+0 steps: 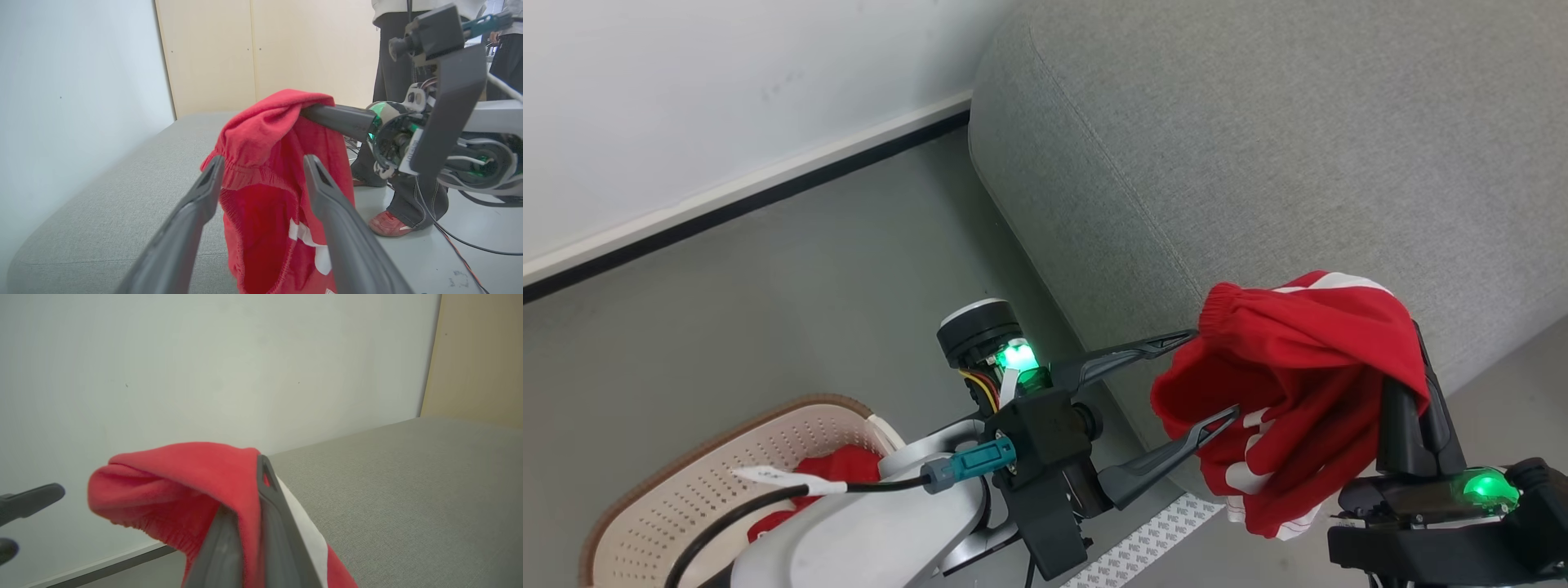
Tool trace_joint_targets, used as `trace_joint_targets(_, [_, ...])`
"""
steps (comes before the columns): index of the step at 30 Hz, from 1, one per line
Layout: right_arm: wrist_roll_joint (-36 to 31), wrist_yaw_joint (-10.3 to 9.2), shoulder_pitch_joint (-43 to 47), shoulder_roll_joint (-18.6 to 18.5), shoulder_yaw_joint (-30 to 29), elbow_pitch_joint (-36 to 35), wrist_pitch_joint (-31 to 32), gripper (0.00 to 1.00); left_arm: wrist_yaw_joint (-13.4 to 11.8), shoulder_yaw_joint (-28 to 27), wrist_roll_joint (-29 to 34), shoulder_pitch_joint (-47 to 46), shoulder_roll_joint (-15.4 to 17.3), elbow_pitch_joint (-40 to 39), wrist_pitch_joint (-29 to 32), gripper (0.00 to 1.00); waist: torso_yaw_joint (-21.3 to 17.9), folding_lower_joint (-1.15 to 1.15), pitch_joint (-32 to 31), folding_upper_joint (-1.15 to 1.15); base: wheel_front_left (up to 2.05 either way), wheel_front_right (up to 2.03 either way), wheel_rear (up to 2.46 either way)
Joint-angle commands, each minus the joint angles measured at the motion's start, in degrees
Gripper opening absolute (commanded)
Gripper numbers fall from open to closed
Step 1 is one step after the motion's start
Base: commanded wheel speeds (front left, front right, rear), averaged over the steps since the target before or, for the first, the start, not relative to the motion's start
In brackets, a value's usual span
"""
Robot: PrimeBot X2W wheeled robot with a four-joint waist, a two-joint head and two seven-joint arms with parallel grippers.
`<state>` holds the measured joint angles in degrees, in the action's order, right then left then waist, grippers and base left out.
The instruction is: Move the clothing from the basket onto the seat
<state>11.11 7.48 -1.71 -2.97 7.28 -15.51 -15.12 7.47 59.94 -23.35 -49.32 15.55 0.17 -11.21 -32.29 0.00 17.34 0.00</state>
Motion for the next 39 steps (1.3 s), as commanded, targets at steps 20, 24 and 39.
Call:
trace_joint_targets(20, [14.4,0.02,-24.2,0.1,-8.9,4.7,-0.1,0.00,-0.2,2.6,1.5,-11.3,6.1,-13.7,13.6,1.00,2.1,0.00,24.2,0.00,0.00,0.00,0.00])
trace_joint_targets(24, [13.9,0.02,-29.9,0.1,-12.7,6.9,-0.1,0.00,-0.1,3.7,1.1,-14.2,5.7,-15.3,14.8,1.00,2.8,0.00,27.1,0.00,0.00,0.00,0.00])
trace_joint_targets(39, [9.8,0.02,-57.4,-12.3,-24.7,16.2,-0.1,0.00,0.0,6.7,-0.9,-21.5,6.2,-20.4,18.2,1.00,4.9,0.00,35.1,0.00,0.00,0.00,0.00])
